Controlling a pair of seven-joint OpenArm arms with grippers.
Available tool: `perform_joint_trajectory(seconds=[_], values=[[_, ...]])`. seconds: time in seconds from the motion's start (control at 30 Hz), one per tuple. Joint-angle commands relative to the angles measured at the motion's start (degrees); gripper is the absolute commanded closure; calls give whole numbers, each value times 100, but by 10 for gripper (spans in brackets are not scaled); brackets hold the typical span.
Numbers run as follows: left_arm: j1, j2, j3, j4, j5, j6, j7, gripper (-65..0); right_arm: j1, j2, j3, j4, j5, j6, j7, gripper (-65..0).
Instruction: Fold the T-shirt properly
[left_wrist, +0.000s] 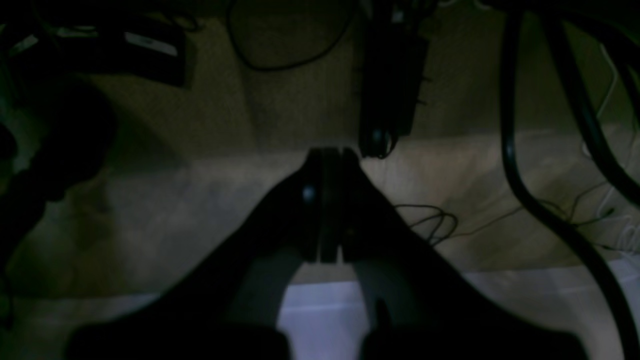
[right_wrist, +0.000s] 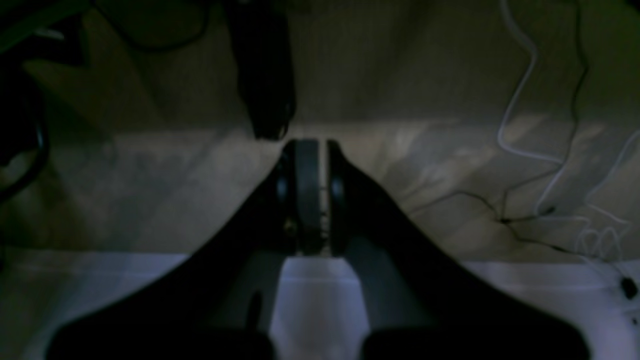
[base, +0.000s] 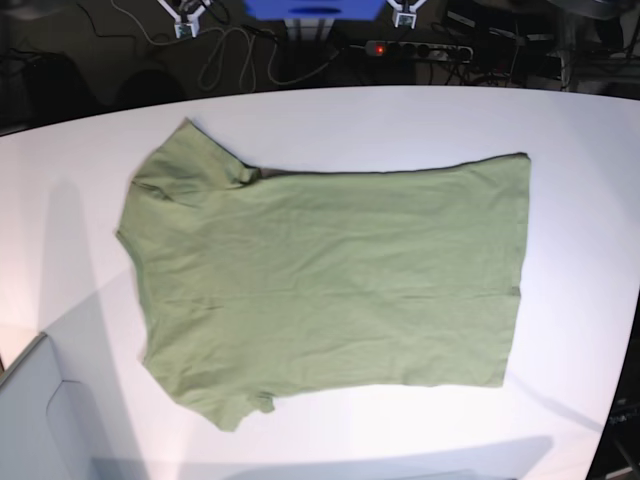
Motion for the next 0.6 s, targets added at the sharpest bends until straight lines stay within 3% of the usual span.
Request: perform_joint_trajectory(seconds=[0.0,0.27,0.57], values=[[233,-88,-3,240,-5,-12,-14,0,-204,27,5,240,14,65,26,0],[1499,-396,-12,2315,-5,6,-14,0,-1417,361,5,2112,14,65,-1,0],[2818,-378,-390,4706,-5,-3,-14,0,-2472,800,14,4785,14,73,-1302,0]])
